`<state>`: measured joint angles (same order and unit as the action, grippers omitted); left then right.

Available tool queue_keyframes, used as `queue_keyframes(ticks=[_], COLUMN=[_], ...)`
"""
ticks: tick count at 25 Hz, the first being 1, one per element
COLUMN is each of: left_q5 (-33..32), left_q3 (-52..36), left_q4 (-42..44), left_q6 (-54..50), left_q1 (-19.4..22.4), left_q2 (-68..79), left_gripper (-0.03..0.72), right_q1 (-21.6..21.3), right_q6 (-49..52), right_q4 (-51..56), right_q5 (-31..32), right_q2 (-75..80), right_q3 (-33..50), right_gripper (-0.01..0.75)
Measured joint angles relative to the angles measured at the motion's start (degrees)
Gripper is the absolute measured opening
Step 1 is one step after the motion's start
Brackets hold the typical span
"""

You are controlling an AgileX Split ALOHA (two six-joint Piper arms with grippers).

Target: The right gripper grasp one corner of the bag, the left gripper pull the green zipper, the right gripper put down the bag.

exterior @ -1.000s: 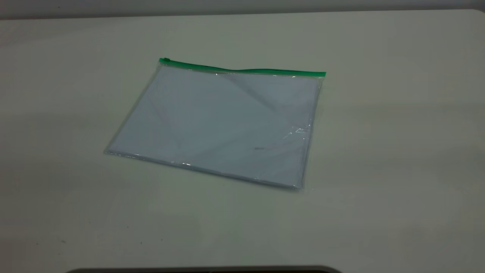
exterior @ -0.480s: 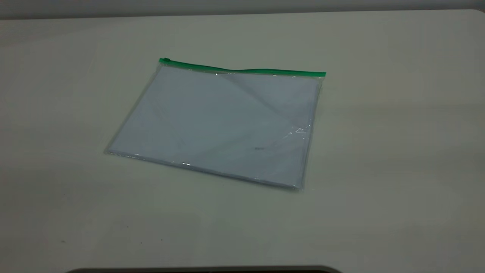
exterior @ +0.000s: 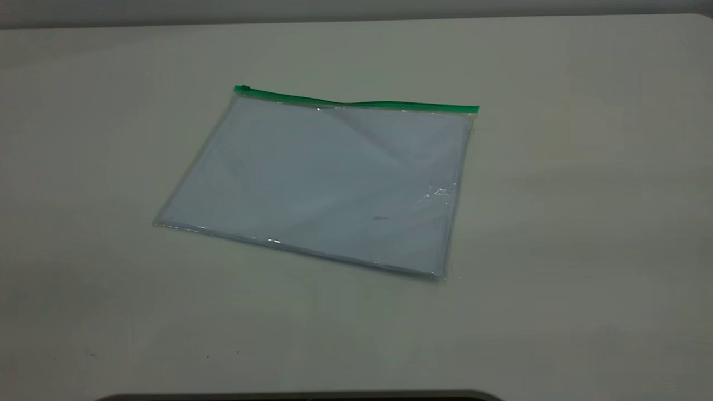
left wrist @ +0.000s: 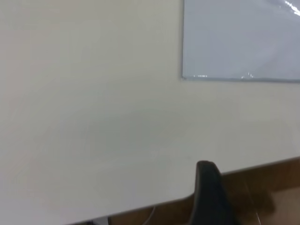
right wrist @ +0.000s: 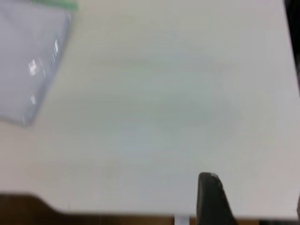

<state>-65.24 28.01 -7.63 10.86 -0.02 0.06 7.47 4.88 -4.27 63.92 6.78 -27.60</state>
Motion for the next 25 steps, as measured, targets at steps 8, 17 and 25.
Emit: queue_keyframes(ticks=[8,17,25], left_q5=[-0.19,-0.23,-0.25], left_q3=[0.00,0.00,0.00], left_q4=[0.00,0.00,0.00], left_q6=[0.00,0.00,0.00], left_q1=[0.00,0.00,0.00], left_q2=[-1.14,-1.14,-1.14], left_gripper=[0.525,0.525,0.525], right_q1=[-0.93,-2.59,-2.59], right_q6=[0.00,0.00,0.00], right_q4=[0.12,0.22,0.22], right_q5=[0.71,0.71,0.71], right_q2=[-7.69,-7.69,-7.69], right_q3=[0.00,0.00,0.00], right_gripper=[0.466,0.466,0.466])
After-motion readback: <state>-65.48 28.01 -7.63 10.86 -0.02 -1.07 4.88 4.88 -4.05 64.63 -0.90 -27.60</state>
